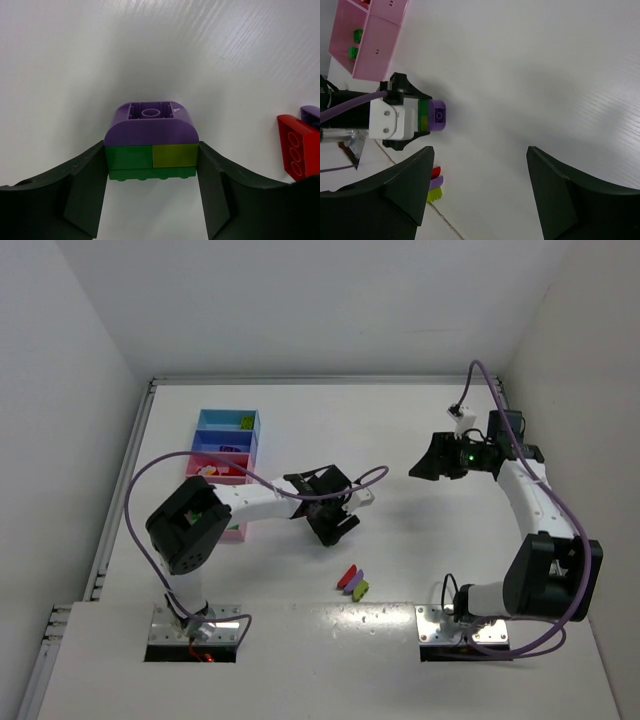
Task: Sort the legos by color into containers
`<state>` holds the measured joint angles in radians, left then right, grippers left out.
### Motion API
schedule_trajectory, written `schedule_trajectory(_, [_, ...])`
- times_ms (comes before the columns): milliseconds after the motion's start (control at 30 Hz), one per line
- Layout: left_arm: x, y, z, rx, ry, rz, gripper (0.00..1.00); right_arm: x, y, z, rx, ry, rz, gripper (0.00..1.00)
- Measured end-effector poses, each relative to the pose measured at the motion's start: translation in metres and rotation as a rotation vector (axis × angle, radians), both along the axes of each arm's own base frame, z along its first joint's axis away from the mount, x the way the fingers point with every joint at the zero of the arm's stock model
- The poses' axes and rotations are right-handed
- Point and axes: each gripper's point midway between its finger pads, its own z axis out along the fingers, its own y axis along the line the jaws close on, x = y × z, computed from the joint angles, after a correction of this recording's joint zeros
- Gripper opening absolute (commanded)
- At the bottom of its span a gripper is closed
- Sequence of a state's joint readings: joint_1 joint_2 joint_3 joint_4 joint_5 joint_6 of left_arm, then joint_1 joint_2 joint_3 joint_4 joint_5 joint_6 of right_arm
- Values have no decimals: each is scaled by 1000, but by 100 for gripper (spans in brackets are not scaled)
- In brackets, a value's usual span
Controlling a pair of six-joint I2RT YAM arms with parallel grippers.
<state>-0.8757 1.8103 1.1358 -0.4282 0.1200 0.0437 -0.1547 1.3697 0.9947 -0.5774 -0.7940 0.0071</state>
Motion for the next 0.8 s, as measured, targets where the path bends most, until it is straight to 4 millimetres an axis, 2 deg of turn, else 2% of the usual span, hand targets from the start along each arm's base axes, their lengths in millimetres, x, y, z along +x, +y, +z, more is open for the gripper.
schedule_trajectory(100, [0, -2, 1, -21, 3, -4, 25, -1, 2, 1, 14, -1, 7, 75])
schedule_trajectory(200, [-14, 5, 11, -80, -5, -39, 25, -5, 10, 0, 66, 6, 27, 75])
schedule_trajectory(267, [-27, 12, 30, -137, -29, -72, 23, -12, 21, -4, 133, 37, 48, 75])
schedule_trajectory(333, [-32, 12, 57, -215, -58, -105, 22, -20, 34, -9, 213, 82, 73, 75])
schedule_trajectory(400, [-25, 7, 81, -297, -99, -117, 22, -27, 50, -13, 298, 139, 104, 75])
schedule_trajectory(467, [-13, 8, 95, -339, -130, -104, 21, -33, 65, -16, 364, 202, 143, 75])
schedule_trajectory(633, [-3, 8, 102, -356, -143, -94, 21, -40, 101, -11, 439, 292, 263, 72])
schedule_trajectory(800, [1, 4, 105, -358, -149, -98, 21, -34, 136, 7, 403, 254, 390, 68])
